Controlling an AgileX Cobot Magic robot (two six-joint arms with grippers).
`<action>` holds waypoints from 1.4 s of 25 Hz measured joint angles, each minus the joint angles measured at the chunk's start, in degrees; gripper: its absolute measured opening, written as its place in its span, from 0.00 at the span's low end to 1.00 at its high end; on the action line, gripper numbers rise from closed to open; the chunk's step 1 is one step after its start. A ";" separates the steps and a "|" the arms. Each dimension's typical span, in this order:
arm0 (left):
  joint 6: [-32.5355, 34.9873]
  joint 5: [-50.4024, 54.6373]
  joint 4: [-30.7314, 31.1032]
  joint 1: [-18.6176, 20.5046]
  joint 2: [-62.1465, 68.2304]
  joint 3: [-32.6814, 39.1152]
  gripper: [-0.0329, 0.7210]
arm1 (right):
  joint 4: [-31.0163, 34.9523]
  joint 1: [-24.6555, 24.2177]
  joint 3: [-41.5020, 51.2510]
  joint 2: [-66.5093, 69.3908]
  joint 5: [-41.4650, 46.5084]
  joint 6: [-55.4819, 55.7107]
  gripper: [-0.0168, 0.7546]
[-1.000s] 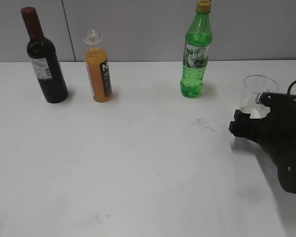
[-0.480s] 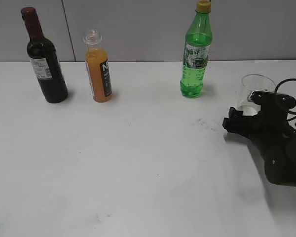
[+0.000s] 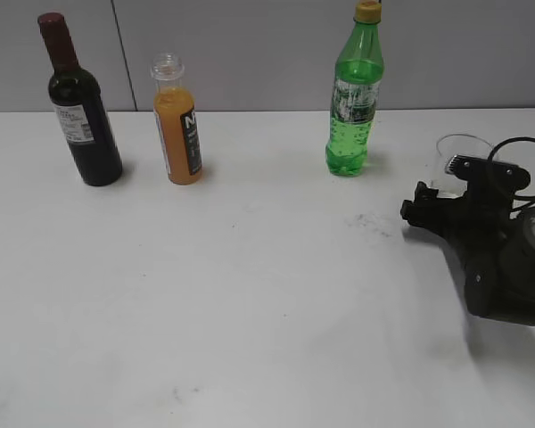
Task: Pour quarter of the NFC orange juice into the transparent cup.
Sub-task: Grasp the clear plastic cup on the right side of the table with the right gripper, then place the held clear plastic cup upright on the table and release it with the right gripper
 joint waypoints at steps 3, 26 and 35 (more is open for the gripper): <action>0.00 0.00 0.00 0.00 0.00 0.00 0.80 | 0.07 0.00 -0.82 0.89 -0.76 0.00 0.88; 0.00 0.00 0.00 0.00 0.00 0.00 0.80 | -2.29 0.00 0.43 -4.40 -0.29 -2.22 0.72; 0.00 0.00 0.00 0.00 0.00 0.00 0.80 | -36.54 -0.13 6.18 -11.21 -0.29 -2.27 0.72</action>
